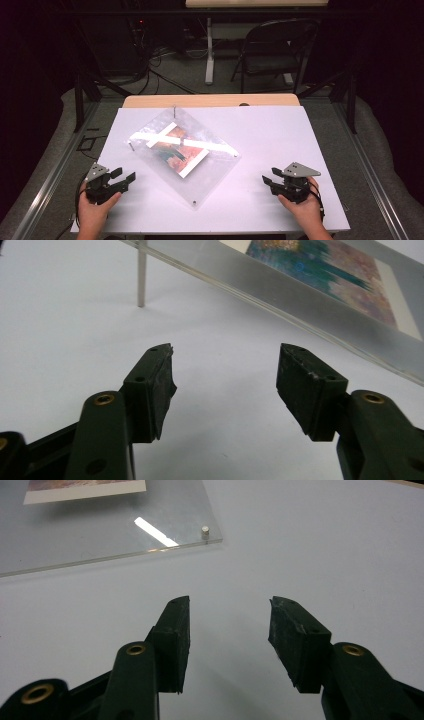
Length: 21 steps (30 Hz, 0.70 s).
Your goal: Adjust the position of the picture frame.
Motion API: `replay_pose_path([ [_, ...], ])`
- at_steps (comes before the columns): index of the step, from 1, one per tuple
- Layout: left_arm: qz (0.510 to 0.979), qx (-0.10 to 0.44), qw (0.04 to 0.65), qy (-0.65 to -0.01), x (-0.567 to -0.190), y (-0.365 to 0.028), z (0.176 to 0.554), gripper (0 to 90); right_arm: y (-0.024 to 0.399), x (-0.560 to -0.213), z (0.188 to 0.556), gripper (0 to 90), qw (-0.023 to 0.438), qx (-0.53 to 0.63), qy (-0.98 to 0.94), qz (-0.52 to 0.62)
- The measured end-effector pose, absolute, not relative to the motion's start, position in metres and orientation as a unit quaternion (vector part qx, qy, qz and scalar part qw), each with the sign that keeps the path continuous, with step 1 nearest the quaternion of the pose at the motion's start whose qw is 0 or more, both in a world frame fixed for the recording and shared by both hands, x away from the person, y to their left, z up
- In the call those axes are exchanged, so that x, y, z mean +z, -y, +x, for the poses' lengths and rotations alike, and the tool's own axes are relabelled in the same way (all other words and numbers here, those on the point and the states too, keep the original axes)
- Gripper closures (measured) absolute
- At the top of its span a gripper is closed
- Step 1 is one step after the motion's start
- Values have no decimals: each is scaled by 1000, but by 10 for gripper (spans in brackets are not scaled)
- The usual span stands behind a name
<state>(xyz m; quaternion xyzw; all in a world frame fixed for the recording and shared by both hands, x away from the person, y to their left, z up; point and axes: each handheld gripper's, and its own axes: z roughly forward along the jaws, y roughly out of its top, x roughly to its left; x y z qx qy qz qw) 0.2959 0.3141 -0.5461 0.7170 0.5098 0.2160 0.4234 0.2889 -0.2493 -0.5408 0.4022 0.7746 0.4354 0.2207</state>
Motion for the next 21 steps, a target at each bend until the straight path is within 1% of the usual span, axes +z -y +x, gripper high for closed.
replay_pose_path([
  [1,717,220,418,-513,-547,-317,297,436,251,-541,288,501,218,434,-774,406],
  [2,715,219,419,-515,-548,-319,298,445,251,-541,288,499,217,435,-773,408],
  [4,711,227,417,-518,-550,-323,300,506,252,-540,286,497,216,438,-772,406],
  [6,706,237,413,-524,-550,-326,303,528,252,-540,285,492,215,440,-771,408],
  [9,697,235,424,-528,-550,-329,310,568,251,-540,285,483,214,439,-771,407],
  [13,699,234,419,-530,-551,-330,321,602,251,-541,286,478,210,442,-770,410],
  [18,711,240,398,-527,-553,-328,344,626,253,-541,285,472,208,446,-765,415],
  [21,712,242,399,-525,-556,-327,355,641,254,-541,285,469,206,447,-764,417],
])
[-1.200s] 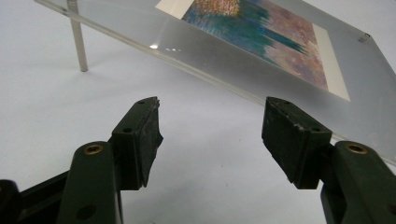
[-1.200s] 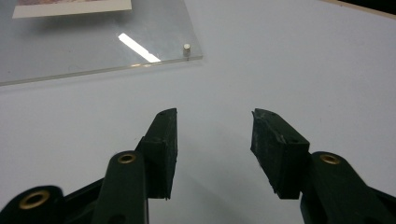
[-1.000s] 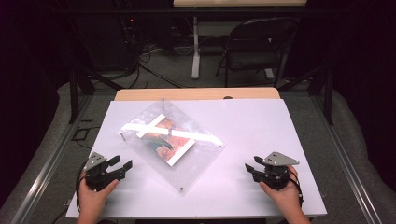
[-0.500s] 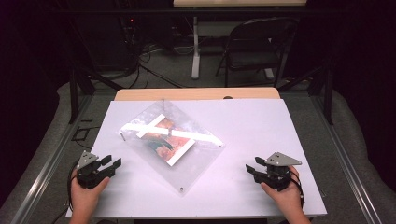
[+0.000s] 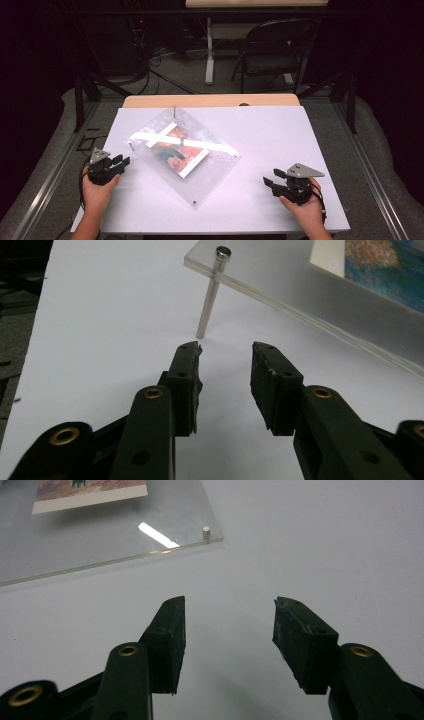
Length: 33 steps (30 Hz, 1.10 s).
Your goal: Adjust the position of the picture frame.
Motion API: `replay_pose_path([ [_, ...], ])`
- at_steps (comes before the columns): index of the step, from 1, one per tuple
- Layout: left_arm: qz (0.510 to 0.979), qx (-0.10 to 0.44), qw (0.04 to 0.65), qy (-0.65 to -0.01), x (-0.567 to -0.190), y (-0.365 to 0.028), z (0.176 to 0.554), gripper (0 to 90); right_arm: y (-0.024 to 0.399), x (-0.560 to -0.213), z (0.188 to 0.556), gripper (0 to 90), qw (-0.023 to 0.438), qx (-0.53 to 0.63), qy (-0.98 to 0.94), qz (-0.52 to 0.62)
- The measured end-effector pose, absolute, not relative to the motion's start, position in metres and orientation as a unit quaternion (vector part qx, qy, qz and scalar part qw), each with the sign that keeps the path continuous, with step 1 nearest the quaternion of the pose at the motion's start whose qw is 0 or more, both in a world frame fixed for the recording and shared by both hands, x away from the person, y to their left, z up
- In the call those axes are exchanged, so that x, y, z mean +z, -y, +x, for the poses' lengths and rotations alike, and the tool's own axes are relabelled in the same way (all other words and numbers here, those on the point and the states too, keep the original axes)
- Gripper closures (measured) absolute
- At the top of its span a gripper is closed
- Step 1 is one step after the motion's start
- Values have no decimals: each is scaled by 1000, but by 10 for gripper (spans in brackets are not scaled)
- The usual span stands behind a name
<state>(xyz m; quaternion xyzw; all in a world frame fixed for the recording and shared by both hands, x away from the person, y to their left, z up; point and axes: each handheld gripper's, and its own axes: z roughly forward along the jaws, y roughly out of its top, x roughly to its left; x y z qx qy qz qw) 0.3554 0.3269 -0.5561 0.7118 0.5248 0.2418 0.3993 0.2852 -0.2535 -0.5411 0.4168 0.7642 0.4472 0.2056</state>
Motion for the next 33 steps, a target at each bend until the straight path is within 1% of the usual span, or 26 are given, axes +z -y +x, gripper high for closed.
replay_pose_path([
  [3,710,248,397,-526,-557,-329,364,638,254,-542,285,468,203,447,-763,420],
  [6,709,248,398,-527,-557,-332,374,654,255,-542,285,466,202,446,-764,421],
  [9,716,244,397,-520,-558,-329,383,664,256,-542,284,464,202,446,-761,426],
  [12,729,245,379,-514,-558,-321,391,668,258,-542,283,461,202,448,-758,429],
  [15,736,245,374,-508,-557,-316,396,676,260,-542,282,458,203,448,-755,433],
  [28,742,233,362,-513,-560,-316,410,781,266,-542,276,455,203,445,-750,445],
  [31,745,237,360,-510,-561,-316,411,813,266,-542,275,455,203,444,-750,446],
  [33,745,236,362,-509,-561,-317,411,819,267,-542,274,456,204,444,-749,446],
])
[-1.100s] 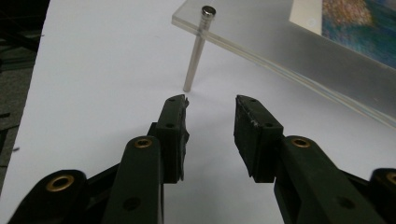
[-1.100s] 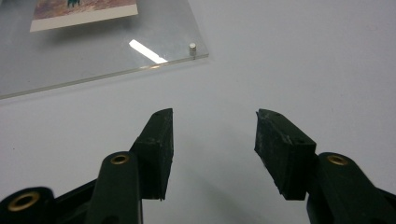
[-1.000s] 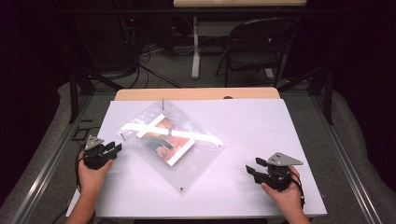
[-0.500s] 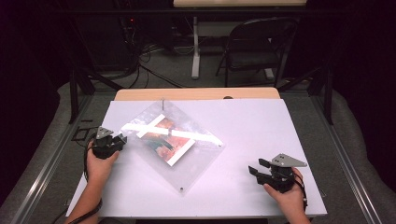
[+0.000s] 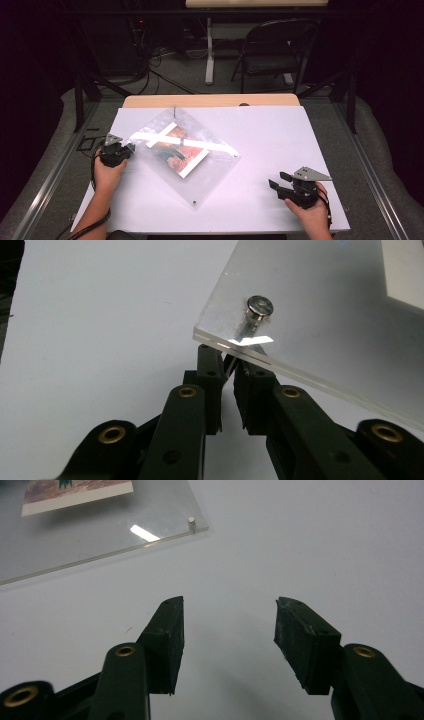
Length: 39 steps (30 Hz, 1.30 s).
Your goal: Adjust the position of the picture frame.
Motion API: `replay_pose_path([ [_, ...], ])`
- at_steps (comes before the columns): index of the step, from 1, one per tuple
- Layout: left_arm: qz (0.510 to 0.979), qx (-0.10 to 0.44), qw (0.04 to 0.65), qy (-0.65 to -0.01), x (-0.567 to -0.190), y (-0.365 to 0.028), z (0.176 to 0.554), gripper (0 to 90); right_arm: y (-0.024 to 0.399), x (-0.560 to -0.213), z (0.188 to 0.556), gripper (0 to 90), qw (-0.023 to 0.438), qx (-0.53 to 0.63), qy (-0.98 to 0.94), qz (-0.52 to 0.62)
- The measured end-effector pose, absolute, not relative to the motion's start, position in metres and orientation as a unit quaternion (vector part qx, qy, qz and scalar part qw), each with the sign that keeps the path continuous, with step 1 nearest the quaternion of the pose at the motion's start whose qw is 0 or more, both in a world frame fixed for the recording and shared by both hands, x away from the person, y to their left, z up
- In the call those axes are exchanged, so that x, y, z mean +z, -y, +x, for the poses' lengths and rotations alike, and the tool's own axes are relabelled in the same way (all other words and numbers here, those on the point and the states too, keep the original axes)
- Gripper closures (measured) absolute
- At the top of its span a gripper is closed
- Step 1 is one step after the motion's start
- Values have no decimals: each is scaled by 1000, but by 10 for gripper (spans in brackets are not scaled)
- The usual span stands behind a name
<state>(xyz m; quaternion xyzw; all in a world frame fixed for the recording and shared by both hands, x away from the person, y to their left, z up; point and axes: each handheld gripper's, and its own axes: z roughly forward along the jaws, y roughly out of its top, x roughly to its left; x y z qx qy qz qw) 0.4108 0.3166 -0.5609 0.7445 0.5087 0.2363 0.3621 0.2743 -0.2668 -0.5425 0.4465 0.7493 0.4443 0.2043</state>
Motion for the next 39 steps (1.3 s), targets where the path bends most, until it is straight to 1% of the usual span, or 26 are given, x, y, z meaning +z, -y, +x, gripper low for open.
replay_pose_path([
  [10,750,235,362,-501,-559,-317,406,832,267,-543,274,456,203,444,-749,447],
  [16,762,221,363,-488,-556,-317,392,830,266,-542,274,459,201,447,-750,445],
  [18,766,212,364,-486,-554,-314,383,828,265,-542,274,481,197,449,-751,443],
  [22,773,208,362,-478,-553,-310,375,828,263,-541,274,492,190,450,-753,440],
  [25,781,201,361,-468,-552,-305,363,827,259,-540,275,507,183,454,-758,432],
  [32,797,188,360,-446,-549,-290,347,827,252,-539,275,507,172,460,-762,422],
  [37,808,180,358,-431,-547,-279,342,826,251,-539,276,508,164,467,-762,417],
  [39,812,176,357,-426,-547,-274,340,826,250,-538,276,527,159,472,-761,416],
])
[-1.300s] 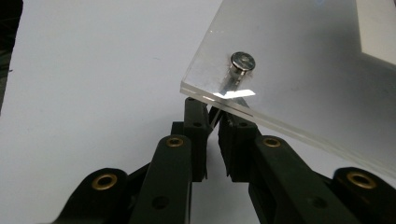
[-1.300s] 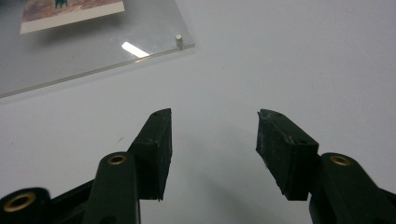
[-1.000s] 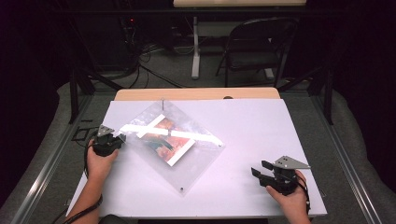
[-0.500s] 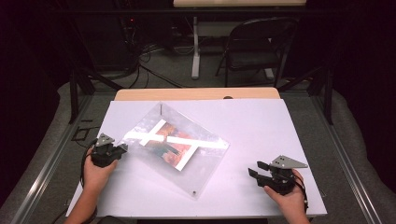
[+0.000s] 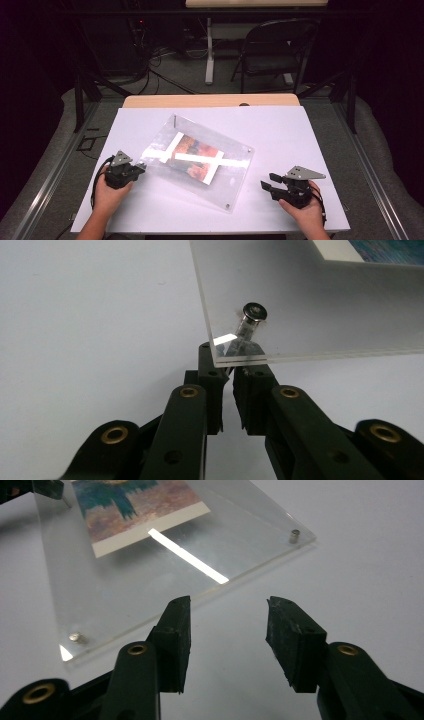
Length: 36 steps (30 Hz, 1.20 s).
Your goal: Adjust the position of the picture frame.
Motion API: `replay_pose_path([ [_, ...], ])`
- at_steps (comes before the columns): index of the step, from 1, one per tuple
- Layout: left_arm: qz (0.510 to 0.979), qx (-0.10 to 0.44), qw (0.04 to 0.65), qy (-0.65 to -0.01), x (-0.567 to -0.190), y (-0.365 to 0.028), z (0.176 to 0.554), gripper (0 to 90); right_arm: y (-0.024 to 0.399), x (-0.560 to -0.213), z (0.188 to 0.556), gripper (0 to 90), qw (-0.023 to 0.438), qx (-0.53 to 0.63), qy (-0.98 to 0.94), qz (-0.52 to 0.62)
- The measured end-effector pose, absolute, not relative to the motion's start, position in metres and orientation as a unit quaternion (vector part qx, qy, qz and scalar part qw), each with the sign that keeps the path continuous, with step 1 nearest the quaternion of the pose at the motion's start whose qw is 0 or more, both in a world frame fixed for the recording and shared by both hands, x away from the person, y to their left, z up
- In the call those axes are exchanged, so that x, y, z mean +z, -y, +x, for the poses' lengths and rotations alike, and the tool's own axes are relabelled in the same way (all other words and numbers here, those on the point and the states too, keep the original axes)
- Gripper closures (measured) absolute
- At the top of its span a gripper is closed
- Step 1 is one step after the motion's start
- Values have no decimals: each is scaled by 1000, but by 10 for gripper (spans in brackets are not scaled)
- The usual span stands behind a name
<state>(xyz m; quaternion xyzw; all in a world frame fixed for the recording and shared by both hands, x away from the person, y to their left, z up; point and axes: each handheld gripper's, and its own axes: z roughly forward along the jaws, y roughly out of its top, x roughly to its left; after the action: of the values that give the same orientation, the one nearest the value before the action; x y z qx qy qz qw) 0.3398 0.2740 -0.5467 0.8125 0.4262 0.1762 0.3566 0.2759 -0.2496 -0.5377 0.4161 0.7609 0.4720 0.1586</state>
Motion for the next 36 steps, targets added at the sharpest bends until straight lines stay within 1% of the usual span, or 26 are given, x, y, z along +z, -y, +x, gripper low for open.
replay_pose_path([
  [3,816,172,356,-421,-546,-270,338,825,248,-536,275,542,155,475,-762,411],
  [4,818,166,358,-418,-546,-265,336,824,245,-536,273,559,151,476,-764,409],
  [15,834,144,362,-391,-544,-240,323,818,230,-536,270,571,137,476,-776,390],
  [20,841,132,366,-375,-544,-227,315,817,229,-536,270,611,130,475,-779,389],
  [25,844,124,372,-365,-543,-219,311,814,225,-536,269,636,127,471,-785,383],
  [35,843,113,388,-354,-544,-210,305,809,217,-538,268,646,118,468,-792,373],
  [36,842,103,395,-352,-543,-209,304,810,217,-537,268,647,117,468,-792,373],
])
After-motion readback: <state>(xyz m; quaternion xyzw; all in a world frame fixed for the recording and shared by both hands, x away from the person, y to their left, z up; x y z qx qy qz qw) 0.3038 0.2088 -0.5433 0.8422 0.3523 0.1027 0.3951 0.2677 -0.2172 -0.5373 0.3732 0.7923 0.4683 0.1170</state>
